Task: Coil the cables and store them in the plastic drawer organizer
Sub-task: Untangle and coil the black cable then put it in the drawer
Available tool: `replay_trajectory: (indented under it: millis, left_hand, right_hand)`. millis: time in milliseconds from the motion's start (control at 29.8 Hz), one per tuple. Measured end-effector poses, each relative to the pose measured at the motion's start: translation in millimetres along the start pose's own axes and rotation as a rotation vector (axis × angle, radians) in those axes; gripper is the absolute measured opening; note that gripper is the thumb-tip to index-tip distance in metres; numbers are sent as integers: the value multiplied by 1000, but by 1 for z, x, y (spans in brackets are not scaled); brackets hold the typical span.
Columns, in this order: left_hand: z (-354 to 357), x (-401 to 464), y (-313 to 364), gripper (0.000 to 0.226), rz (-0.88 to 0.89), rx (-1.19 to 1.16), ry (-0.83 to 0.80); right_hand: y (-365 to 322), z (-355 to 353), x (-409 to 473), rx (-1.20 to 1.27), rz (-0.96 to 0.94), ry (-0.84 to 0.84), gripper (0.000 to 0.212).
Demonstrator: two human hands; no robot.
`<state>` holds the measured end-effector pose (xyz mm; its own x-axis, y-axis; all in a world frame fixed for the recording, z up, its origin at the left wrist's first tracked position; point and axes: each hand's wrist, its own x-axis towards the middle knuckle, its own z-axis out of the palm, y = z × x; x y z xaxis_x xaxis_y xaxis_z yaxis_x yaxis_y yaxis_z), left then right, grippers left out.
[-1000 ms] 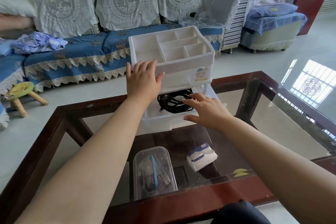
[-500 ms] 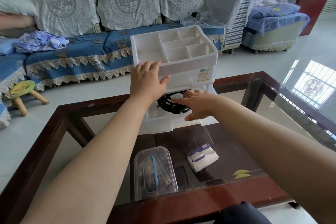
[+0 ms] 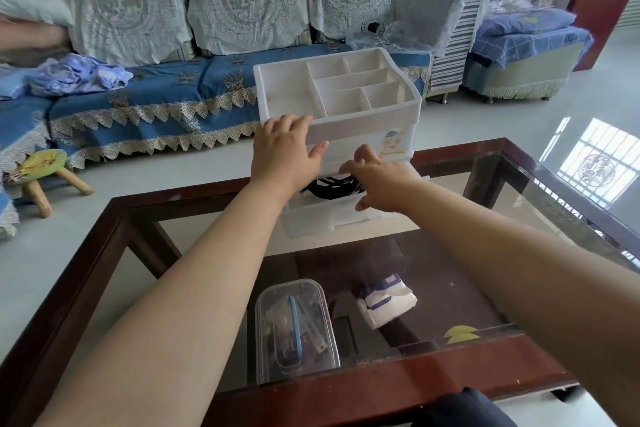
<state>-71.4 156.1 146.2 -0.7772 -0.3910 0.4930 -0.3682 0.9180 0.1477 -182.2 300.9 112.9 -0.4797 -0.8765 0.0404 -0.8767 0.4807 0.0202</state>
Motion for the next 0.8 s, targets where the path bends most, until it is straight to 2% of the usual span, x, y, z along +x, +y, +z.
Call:
replay_trajectory:
  millis: [67,168,302,436,603,704,805]
  left_hand:
    - [0,1,0,53,2,6,3]
    - [-1,4,1,54,-21,-4,-13]
    - [-2,4,3,54,-29,-13,-30]
    - [-3,4,0,54,-14,-10,-39]
    - [0,6,-7,59,-3,7,-65]
    - [3,4,-12,67,49,32,-96]
    - [4,-9,-18,70,82,20,-116]
  right_hand:
    - [3,11,-5,-45,32,223,88]
    - [8,17,-3,-61,109,339,92]
    - [5,31,8,-64,241,401,74]
    - [-9,46,24,-12,295,457,56]
    - [-8,57,27,50,323,443,49]
    - [-11,52,21,182,314,466,41]
    - [-23,36,0,468,296,484,36]
